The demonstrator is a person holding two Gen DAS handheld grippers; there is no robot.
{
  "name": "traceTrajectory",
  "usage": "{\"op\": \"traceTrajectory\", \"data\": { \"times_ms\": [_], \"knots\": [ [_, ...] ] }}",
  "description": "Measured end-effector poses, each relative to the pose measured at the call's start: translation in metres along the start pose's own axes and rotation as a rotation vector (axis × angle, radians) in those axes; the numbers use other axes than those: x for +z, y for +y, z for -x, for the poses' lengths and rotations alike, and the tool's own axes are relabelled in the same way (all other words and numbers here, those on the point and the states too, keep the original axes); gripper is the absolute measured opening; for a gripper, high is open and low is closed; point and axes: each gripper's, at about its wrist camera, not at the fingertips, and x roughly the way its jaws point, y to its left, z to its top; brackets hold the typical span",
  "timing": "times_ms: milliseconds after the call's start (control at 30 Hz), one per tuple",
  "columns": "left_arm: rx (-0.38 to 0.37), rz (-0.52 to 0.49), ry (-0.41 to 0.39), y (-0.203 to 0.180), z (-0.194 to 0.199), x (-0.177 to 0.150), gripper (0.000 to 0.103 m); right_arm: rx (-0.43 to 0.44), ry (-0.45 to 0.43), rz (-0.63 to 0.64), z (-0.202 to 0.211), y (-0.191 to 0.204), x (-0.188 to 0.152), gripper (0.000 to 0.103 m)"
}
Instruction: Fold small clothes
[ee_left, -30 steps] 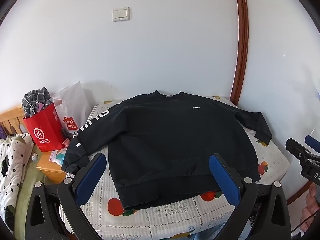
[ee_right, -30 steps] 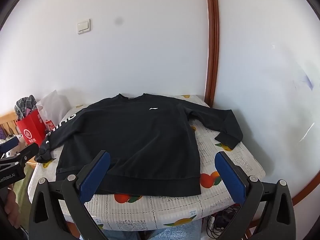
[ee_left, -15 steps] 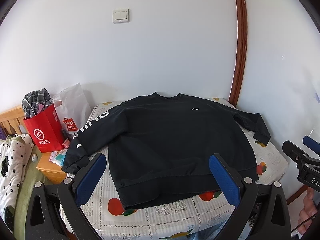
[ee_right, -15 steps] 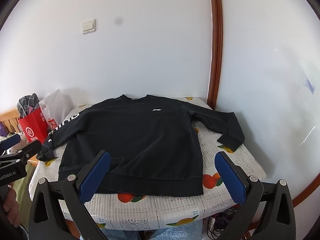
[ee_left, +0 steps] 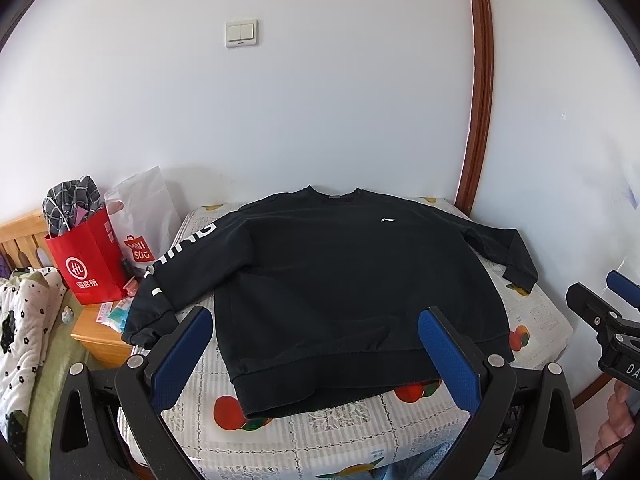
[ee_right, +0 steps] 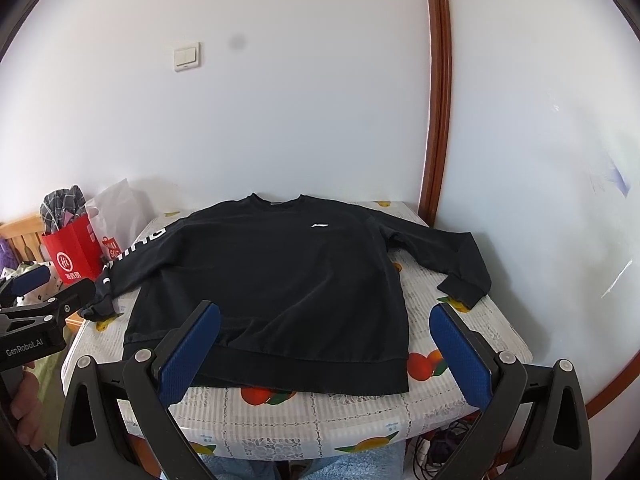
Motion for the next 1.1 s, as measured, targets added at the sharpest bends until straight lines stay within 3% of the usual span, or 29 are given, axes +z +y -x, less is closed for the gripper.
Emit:
{"op": "traceTrajectory", "data": {
  "times_ms": [1100],
  "knots": [
    [0.012,0.008,0.019,0.011,-0.002,-0.002,0.103,-0.055,0.027,0.01,-0.006,-0.014,-0.006,0.103]
  ]
}}
